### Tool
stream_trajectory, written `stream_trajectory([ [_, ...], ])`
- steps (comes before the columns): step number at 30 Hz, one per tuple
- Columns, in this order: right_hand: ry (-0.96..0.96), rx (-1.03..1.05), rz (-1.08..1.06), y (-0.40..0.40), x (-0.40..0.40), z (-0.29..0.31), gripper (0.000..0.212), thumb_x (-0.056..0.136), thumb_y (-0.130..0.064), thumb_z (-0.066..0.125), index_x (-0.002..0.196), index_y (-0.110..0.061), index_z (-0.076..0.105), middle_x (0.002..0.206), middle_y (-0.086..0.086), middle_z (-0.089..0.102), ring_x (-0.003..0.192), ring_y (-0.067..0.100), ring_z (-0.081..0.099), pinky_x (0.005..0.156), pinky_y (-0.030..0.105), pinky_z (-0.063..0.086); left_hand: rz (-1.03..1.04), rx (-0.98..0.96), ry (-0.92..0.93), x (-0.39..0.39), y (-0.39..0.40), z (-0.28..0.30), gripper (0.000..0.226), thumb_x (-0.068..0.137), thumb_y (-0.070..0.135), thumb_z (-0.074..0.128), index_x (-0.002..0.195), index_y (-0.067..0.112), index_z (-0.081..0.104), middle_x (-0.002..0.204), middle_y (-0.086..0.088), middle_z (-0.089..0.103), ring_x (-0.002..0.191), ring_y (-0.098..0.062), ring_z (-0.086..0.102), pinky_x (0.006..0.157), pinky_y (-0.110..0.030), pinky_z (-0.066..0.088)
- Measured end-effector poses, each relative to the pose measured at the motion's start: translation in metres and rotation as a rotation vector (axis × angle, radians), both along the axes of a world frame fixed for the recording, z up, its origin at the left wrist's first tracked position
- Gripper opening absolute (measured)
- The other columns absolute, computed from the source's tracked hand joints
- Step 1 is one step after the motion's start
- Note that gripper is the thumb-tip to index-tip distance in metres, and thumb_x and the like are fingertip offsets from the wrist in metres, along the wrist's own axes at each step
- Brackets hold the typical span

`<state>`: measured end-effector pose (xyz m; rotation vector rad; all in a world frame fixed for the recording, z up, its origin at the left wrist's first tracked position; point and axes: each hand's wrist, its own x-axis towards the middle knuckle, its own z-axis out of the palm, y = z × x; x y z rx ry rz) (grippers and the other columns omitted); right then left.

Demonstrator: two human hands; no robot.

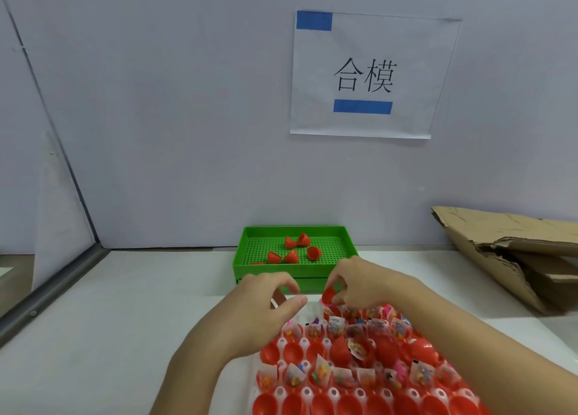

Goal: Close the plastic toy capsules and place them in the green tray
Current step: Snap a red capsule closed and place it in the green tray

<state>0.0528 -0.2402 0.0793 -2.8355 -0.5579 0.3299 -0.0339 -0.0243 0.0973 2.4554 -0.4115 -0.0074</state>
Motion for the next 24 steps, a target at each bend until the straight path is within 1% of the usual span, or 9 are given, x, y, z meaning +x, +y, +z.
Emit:
stream_trajectory([
  [2, -0.016, 0.056, -0.013, -0.002, -0.001, 0.001, 0.022, 0.093, -0.024, 0.067, 0.114, -0.023, 0.074, 0.064, -0.022, 0.056, 0.052, -0.003, 0.052, 0.049, 0.009, 0.036, 0.004, 0.001, -0.007, 0.0, 0.0, -0.001, 0.022, 0.096, 0.051, 0.051, 0.112, 0.04, 0.06, 0.1, 0.021, 0.06, 0.09, 0.003, 0.059, 0.081, -0.02, 0.052],
  [6, -0.026, 0.179, -0.021, -0.008, -0.003, 0.005, 0.022, 0.095, -0.02, 0.066, 0.115, -0.019, 0.074, 0.044, -0.026, 0.056, 0.043, -0.009, 0.052, 0.042, 0.006, 0.036, 0.017, -0.006, -0.029, 0.0, -0.002, -0.001, 0.021, 0.096, 0.049, 0.053, 0.112, 0.039, 0.06, 0.098, 0.022, 0.06, 0.088, 0.004, 0.06, 0.074, -0.012, 0.048],
  [8, -0.053, 0.25, -0.035, -0.011, -0.006, 0.007, 0.021, 0.095, -0.022, 0.066, 0.114, -0.02, 0.075, 0.047, -0.021, 0.06, 0.044, -0.004, 0.053, 0.044, 0.008, 0.039, 0.037, -0.027, -0.046, 0.0, -0.005, -0.001, 0.025, 0.094, 0.048, 0.057, 0.116, 0.037, 0.059, 0.097, 0.021, 0.06, 0.088, 0.003, 0.061, 0.072, -0.011, 0.048],
  [10, -0.101, 0.33, -0.052, -0.014, -0.01, 0.007, 0.02, 0.094, -0.025, 0.066, 0.112, -0.021, 0.075, 0.054, -0.008, 0.063, 0.045, 0.004, 0.052, 0.048, 0.013, 0.043, 0.068, -0.061, -0.061, 0.001, -0.009, -0.003, 0.035, 0.091, 0.048, 0.062, 0.122, 0.034, 0.057, 0.099, 0.02, 0.059, 0.091, 0.003, 0.06, 0.075, -0.012, 0.048],
  [13, -0.185, 0.479, -0.07, -0.014, -0.019, 0.01, 0.017, 0.094, -0.029, 0.066, 0.109, -0.024, 0.074, 0.05, -0.003, 0.045, 0.041, 0.007, 0.034, 0.044, 0.014, 0.033, 0.134, -0.157, -0.056, 0.001, -0.02, -0.005, 0.06, 0.082, 0.053, 0.071, 0.133, 0.032, 0.047, 0.109, 0.019, 0.056, 0.098, 0.003, 0.057, 0.08, -0.014, 0.047],
  [16, -0.236, 0.604, -0.082, -0.012, -0.033, 0.02, 0.008, 0.093, -0.036, 0.067, 0.097, -0.036, 0.074, 0.048, -0.007, 0.039, 0.043, 0.007, 0.03, 0.043, 0.017, 0.03, 0.187, -0.306, -0.042, 0.0, -0.035, -0.005, 0.075, 0.073, 0.057, 0.077, 0.135, 0.033, 0.043, 0.115, 0.018, 0.059, 0.102, 0.003, 0.059, 0.086, -0.016, 0.048],
  [20, -0.317, 0.699, -0.112, -0.008, -0.055, 0.035, 0.006, 0.091, -0.041, 0.067, 0.086, -0.041, 0.071, 0.05, -0.007, 0.041, 0.045, 0.005, 0.033, 0.045, 0.02, 0.032, 0.217, -0.623, -0.093, -0.006, -0.05, 0.001, 0.049, 0.073, 0.043, 0.082, 0.114, 0.03, 0.059, 0.089, 0.021, 0.071, 0.086, 0.008, 0.067, 0.071, -0.009, 0.052],
  [22, -0.374, 0.721, -0.1, -0.006, -0.066, 0.044, 0.011, 0.089, -0.043, 0.067, 0.079, -0.044, 0.067, 0.051, -0.002, 0.042, 0.046, 0.004, 0.036, 0.048, 0.022, 0.035, 0.224, -0.727, -0.148, -0.009, -0.053, 0.007, 0.034, 0.075, 0.035, 0.082, 0.102, 0.027, 0.064, 0.086, 0.025, 0.071, 0.081, 0.005, 0.069, 0.067, -0.007, 0.051],
  [24, -0.426, 0.736, -0.101, -0.005, -0.076, 0.052, 0.012, 0.088, -0.044, 0.067, 0.077, -0.039, 0.068, 0.055, 0.008, 0.045, 0.048, 0.005, 0.037, 0.048, 0.026, 0.034, 0.202, -0.788, -0.171, -0.012, -0.055, 0.014, 0.026, 0.074, 0.033, 0.081, 0.094, 0.028, 0.067, 0.085, 0.023, 0.072, 0.08, 0.003, 0.07, 0.067, -0.007, 0.051],
])
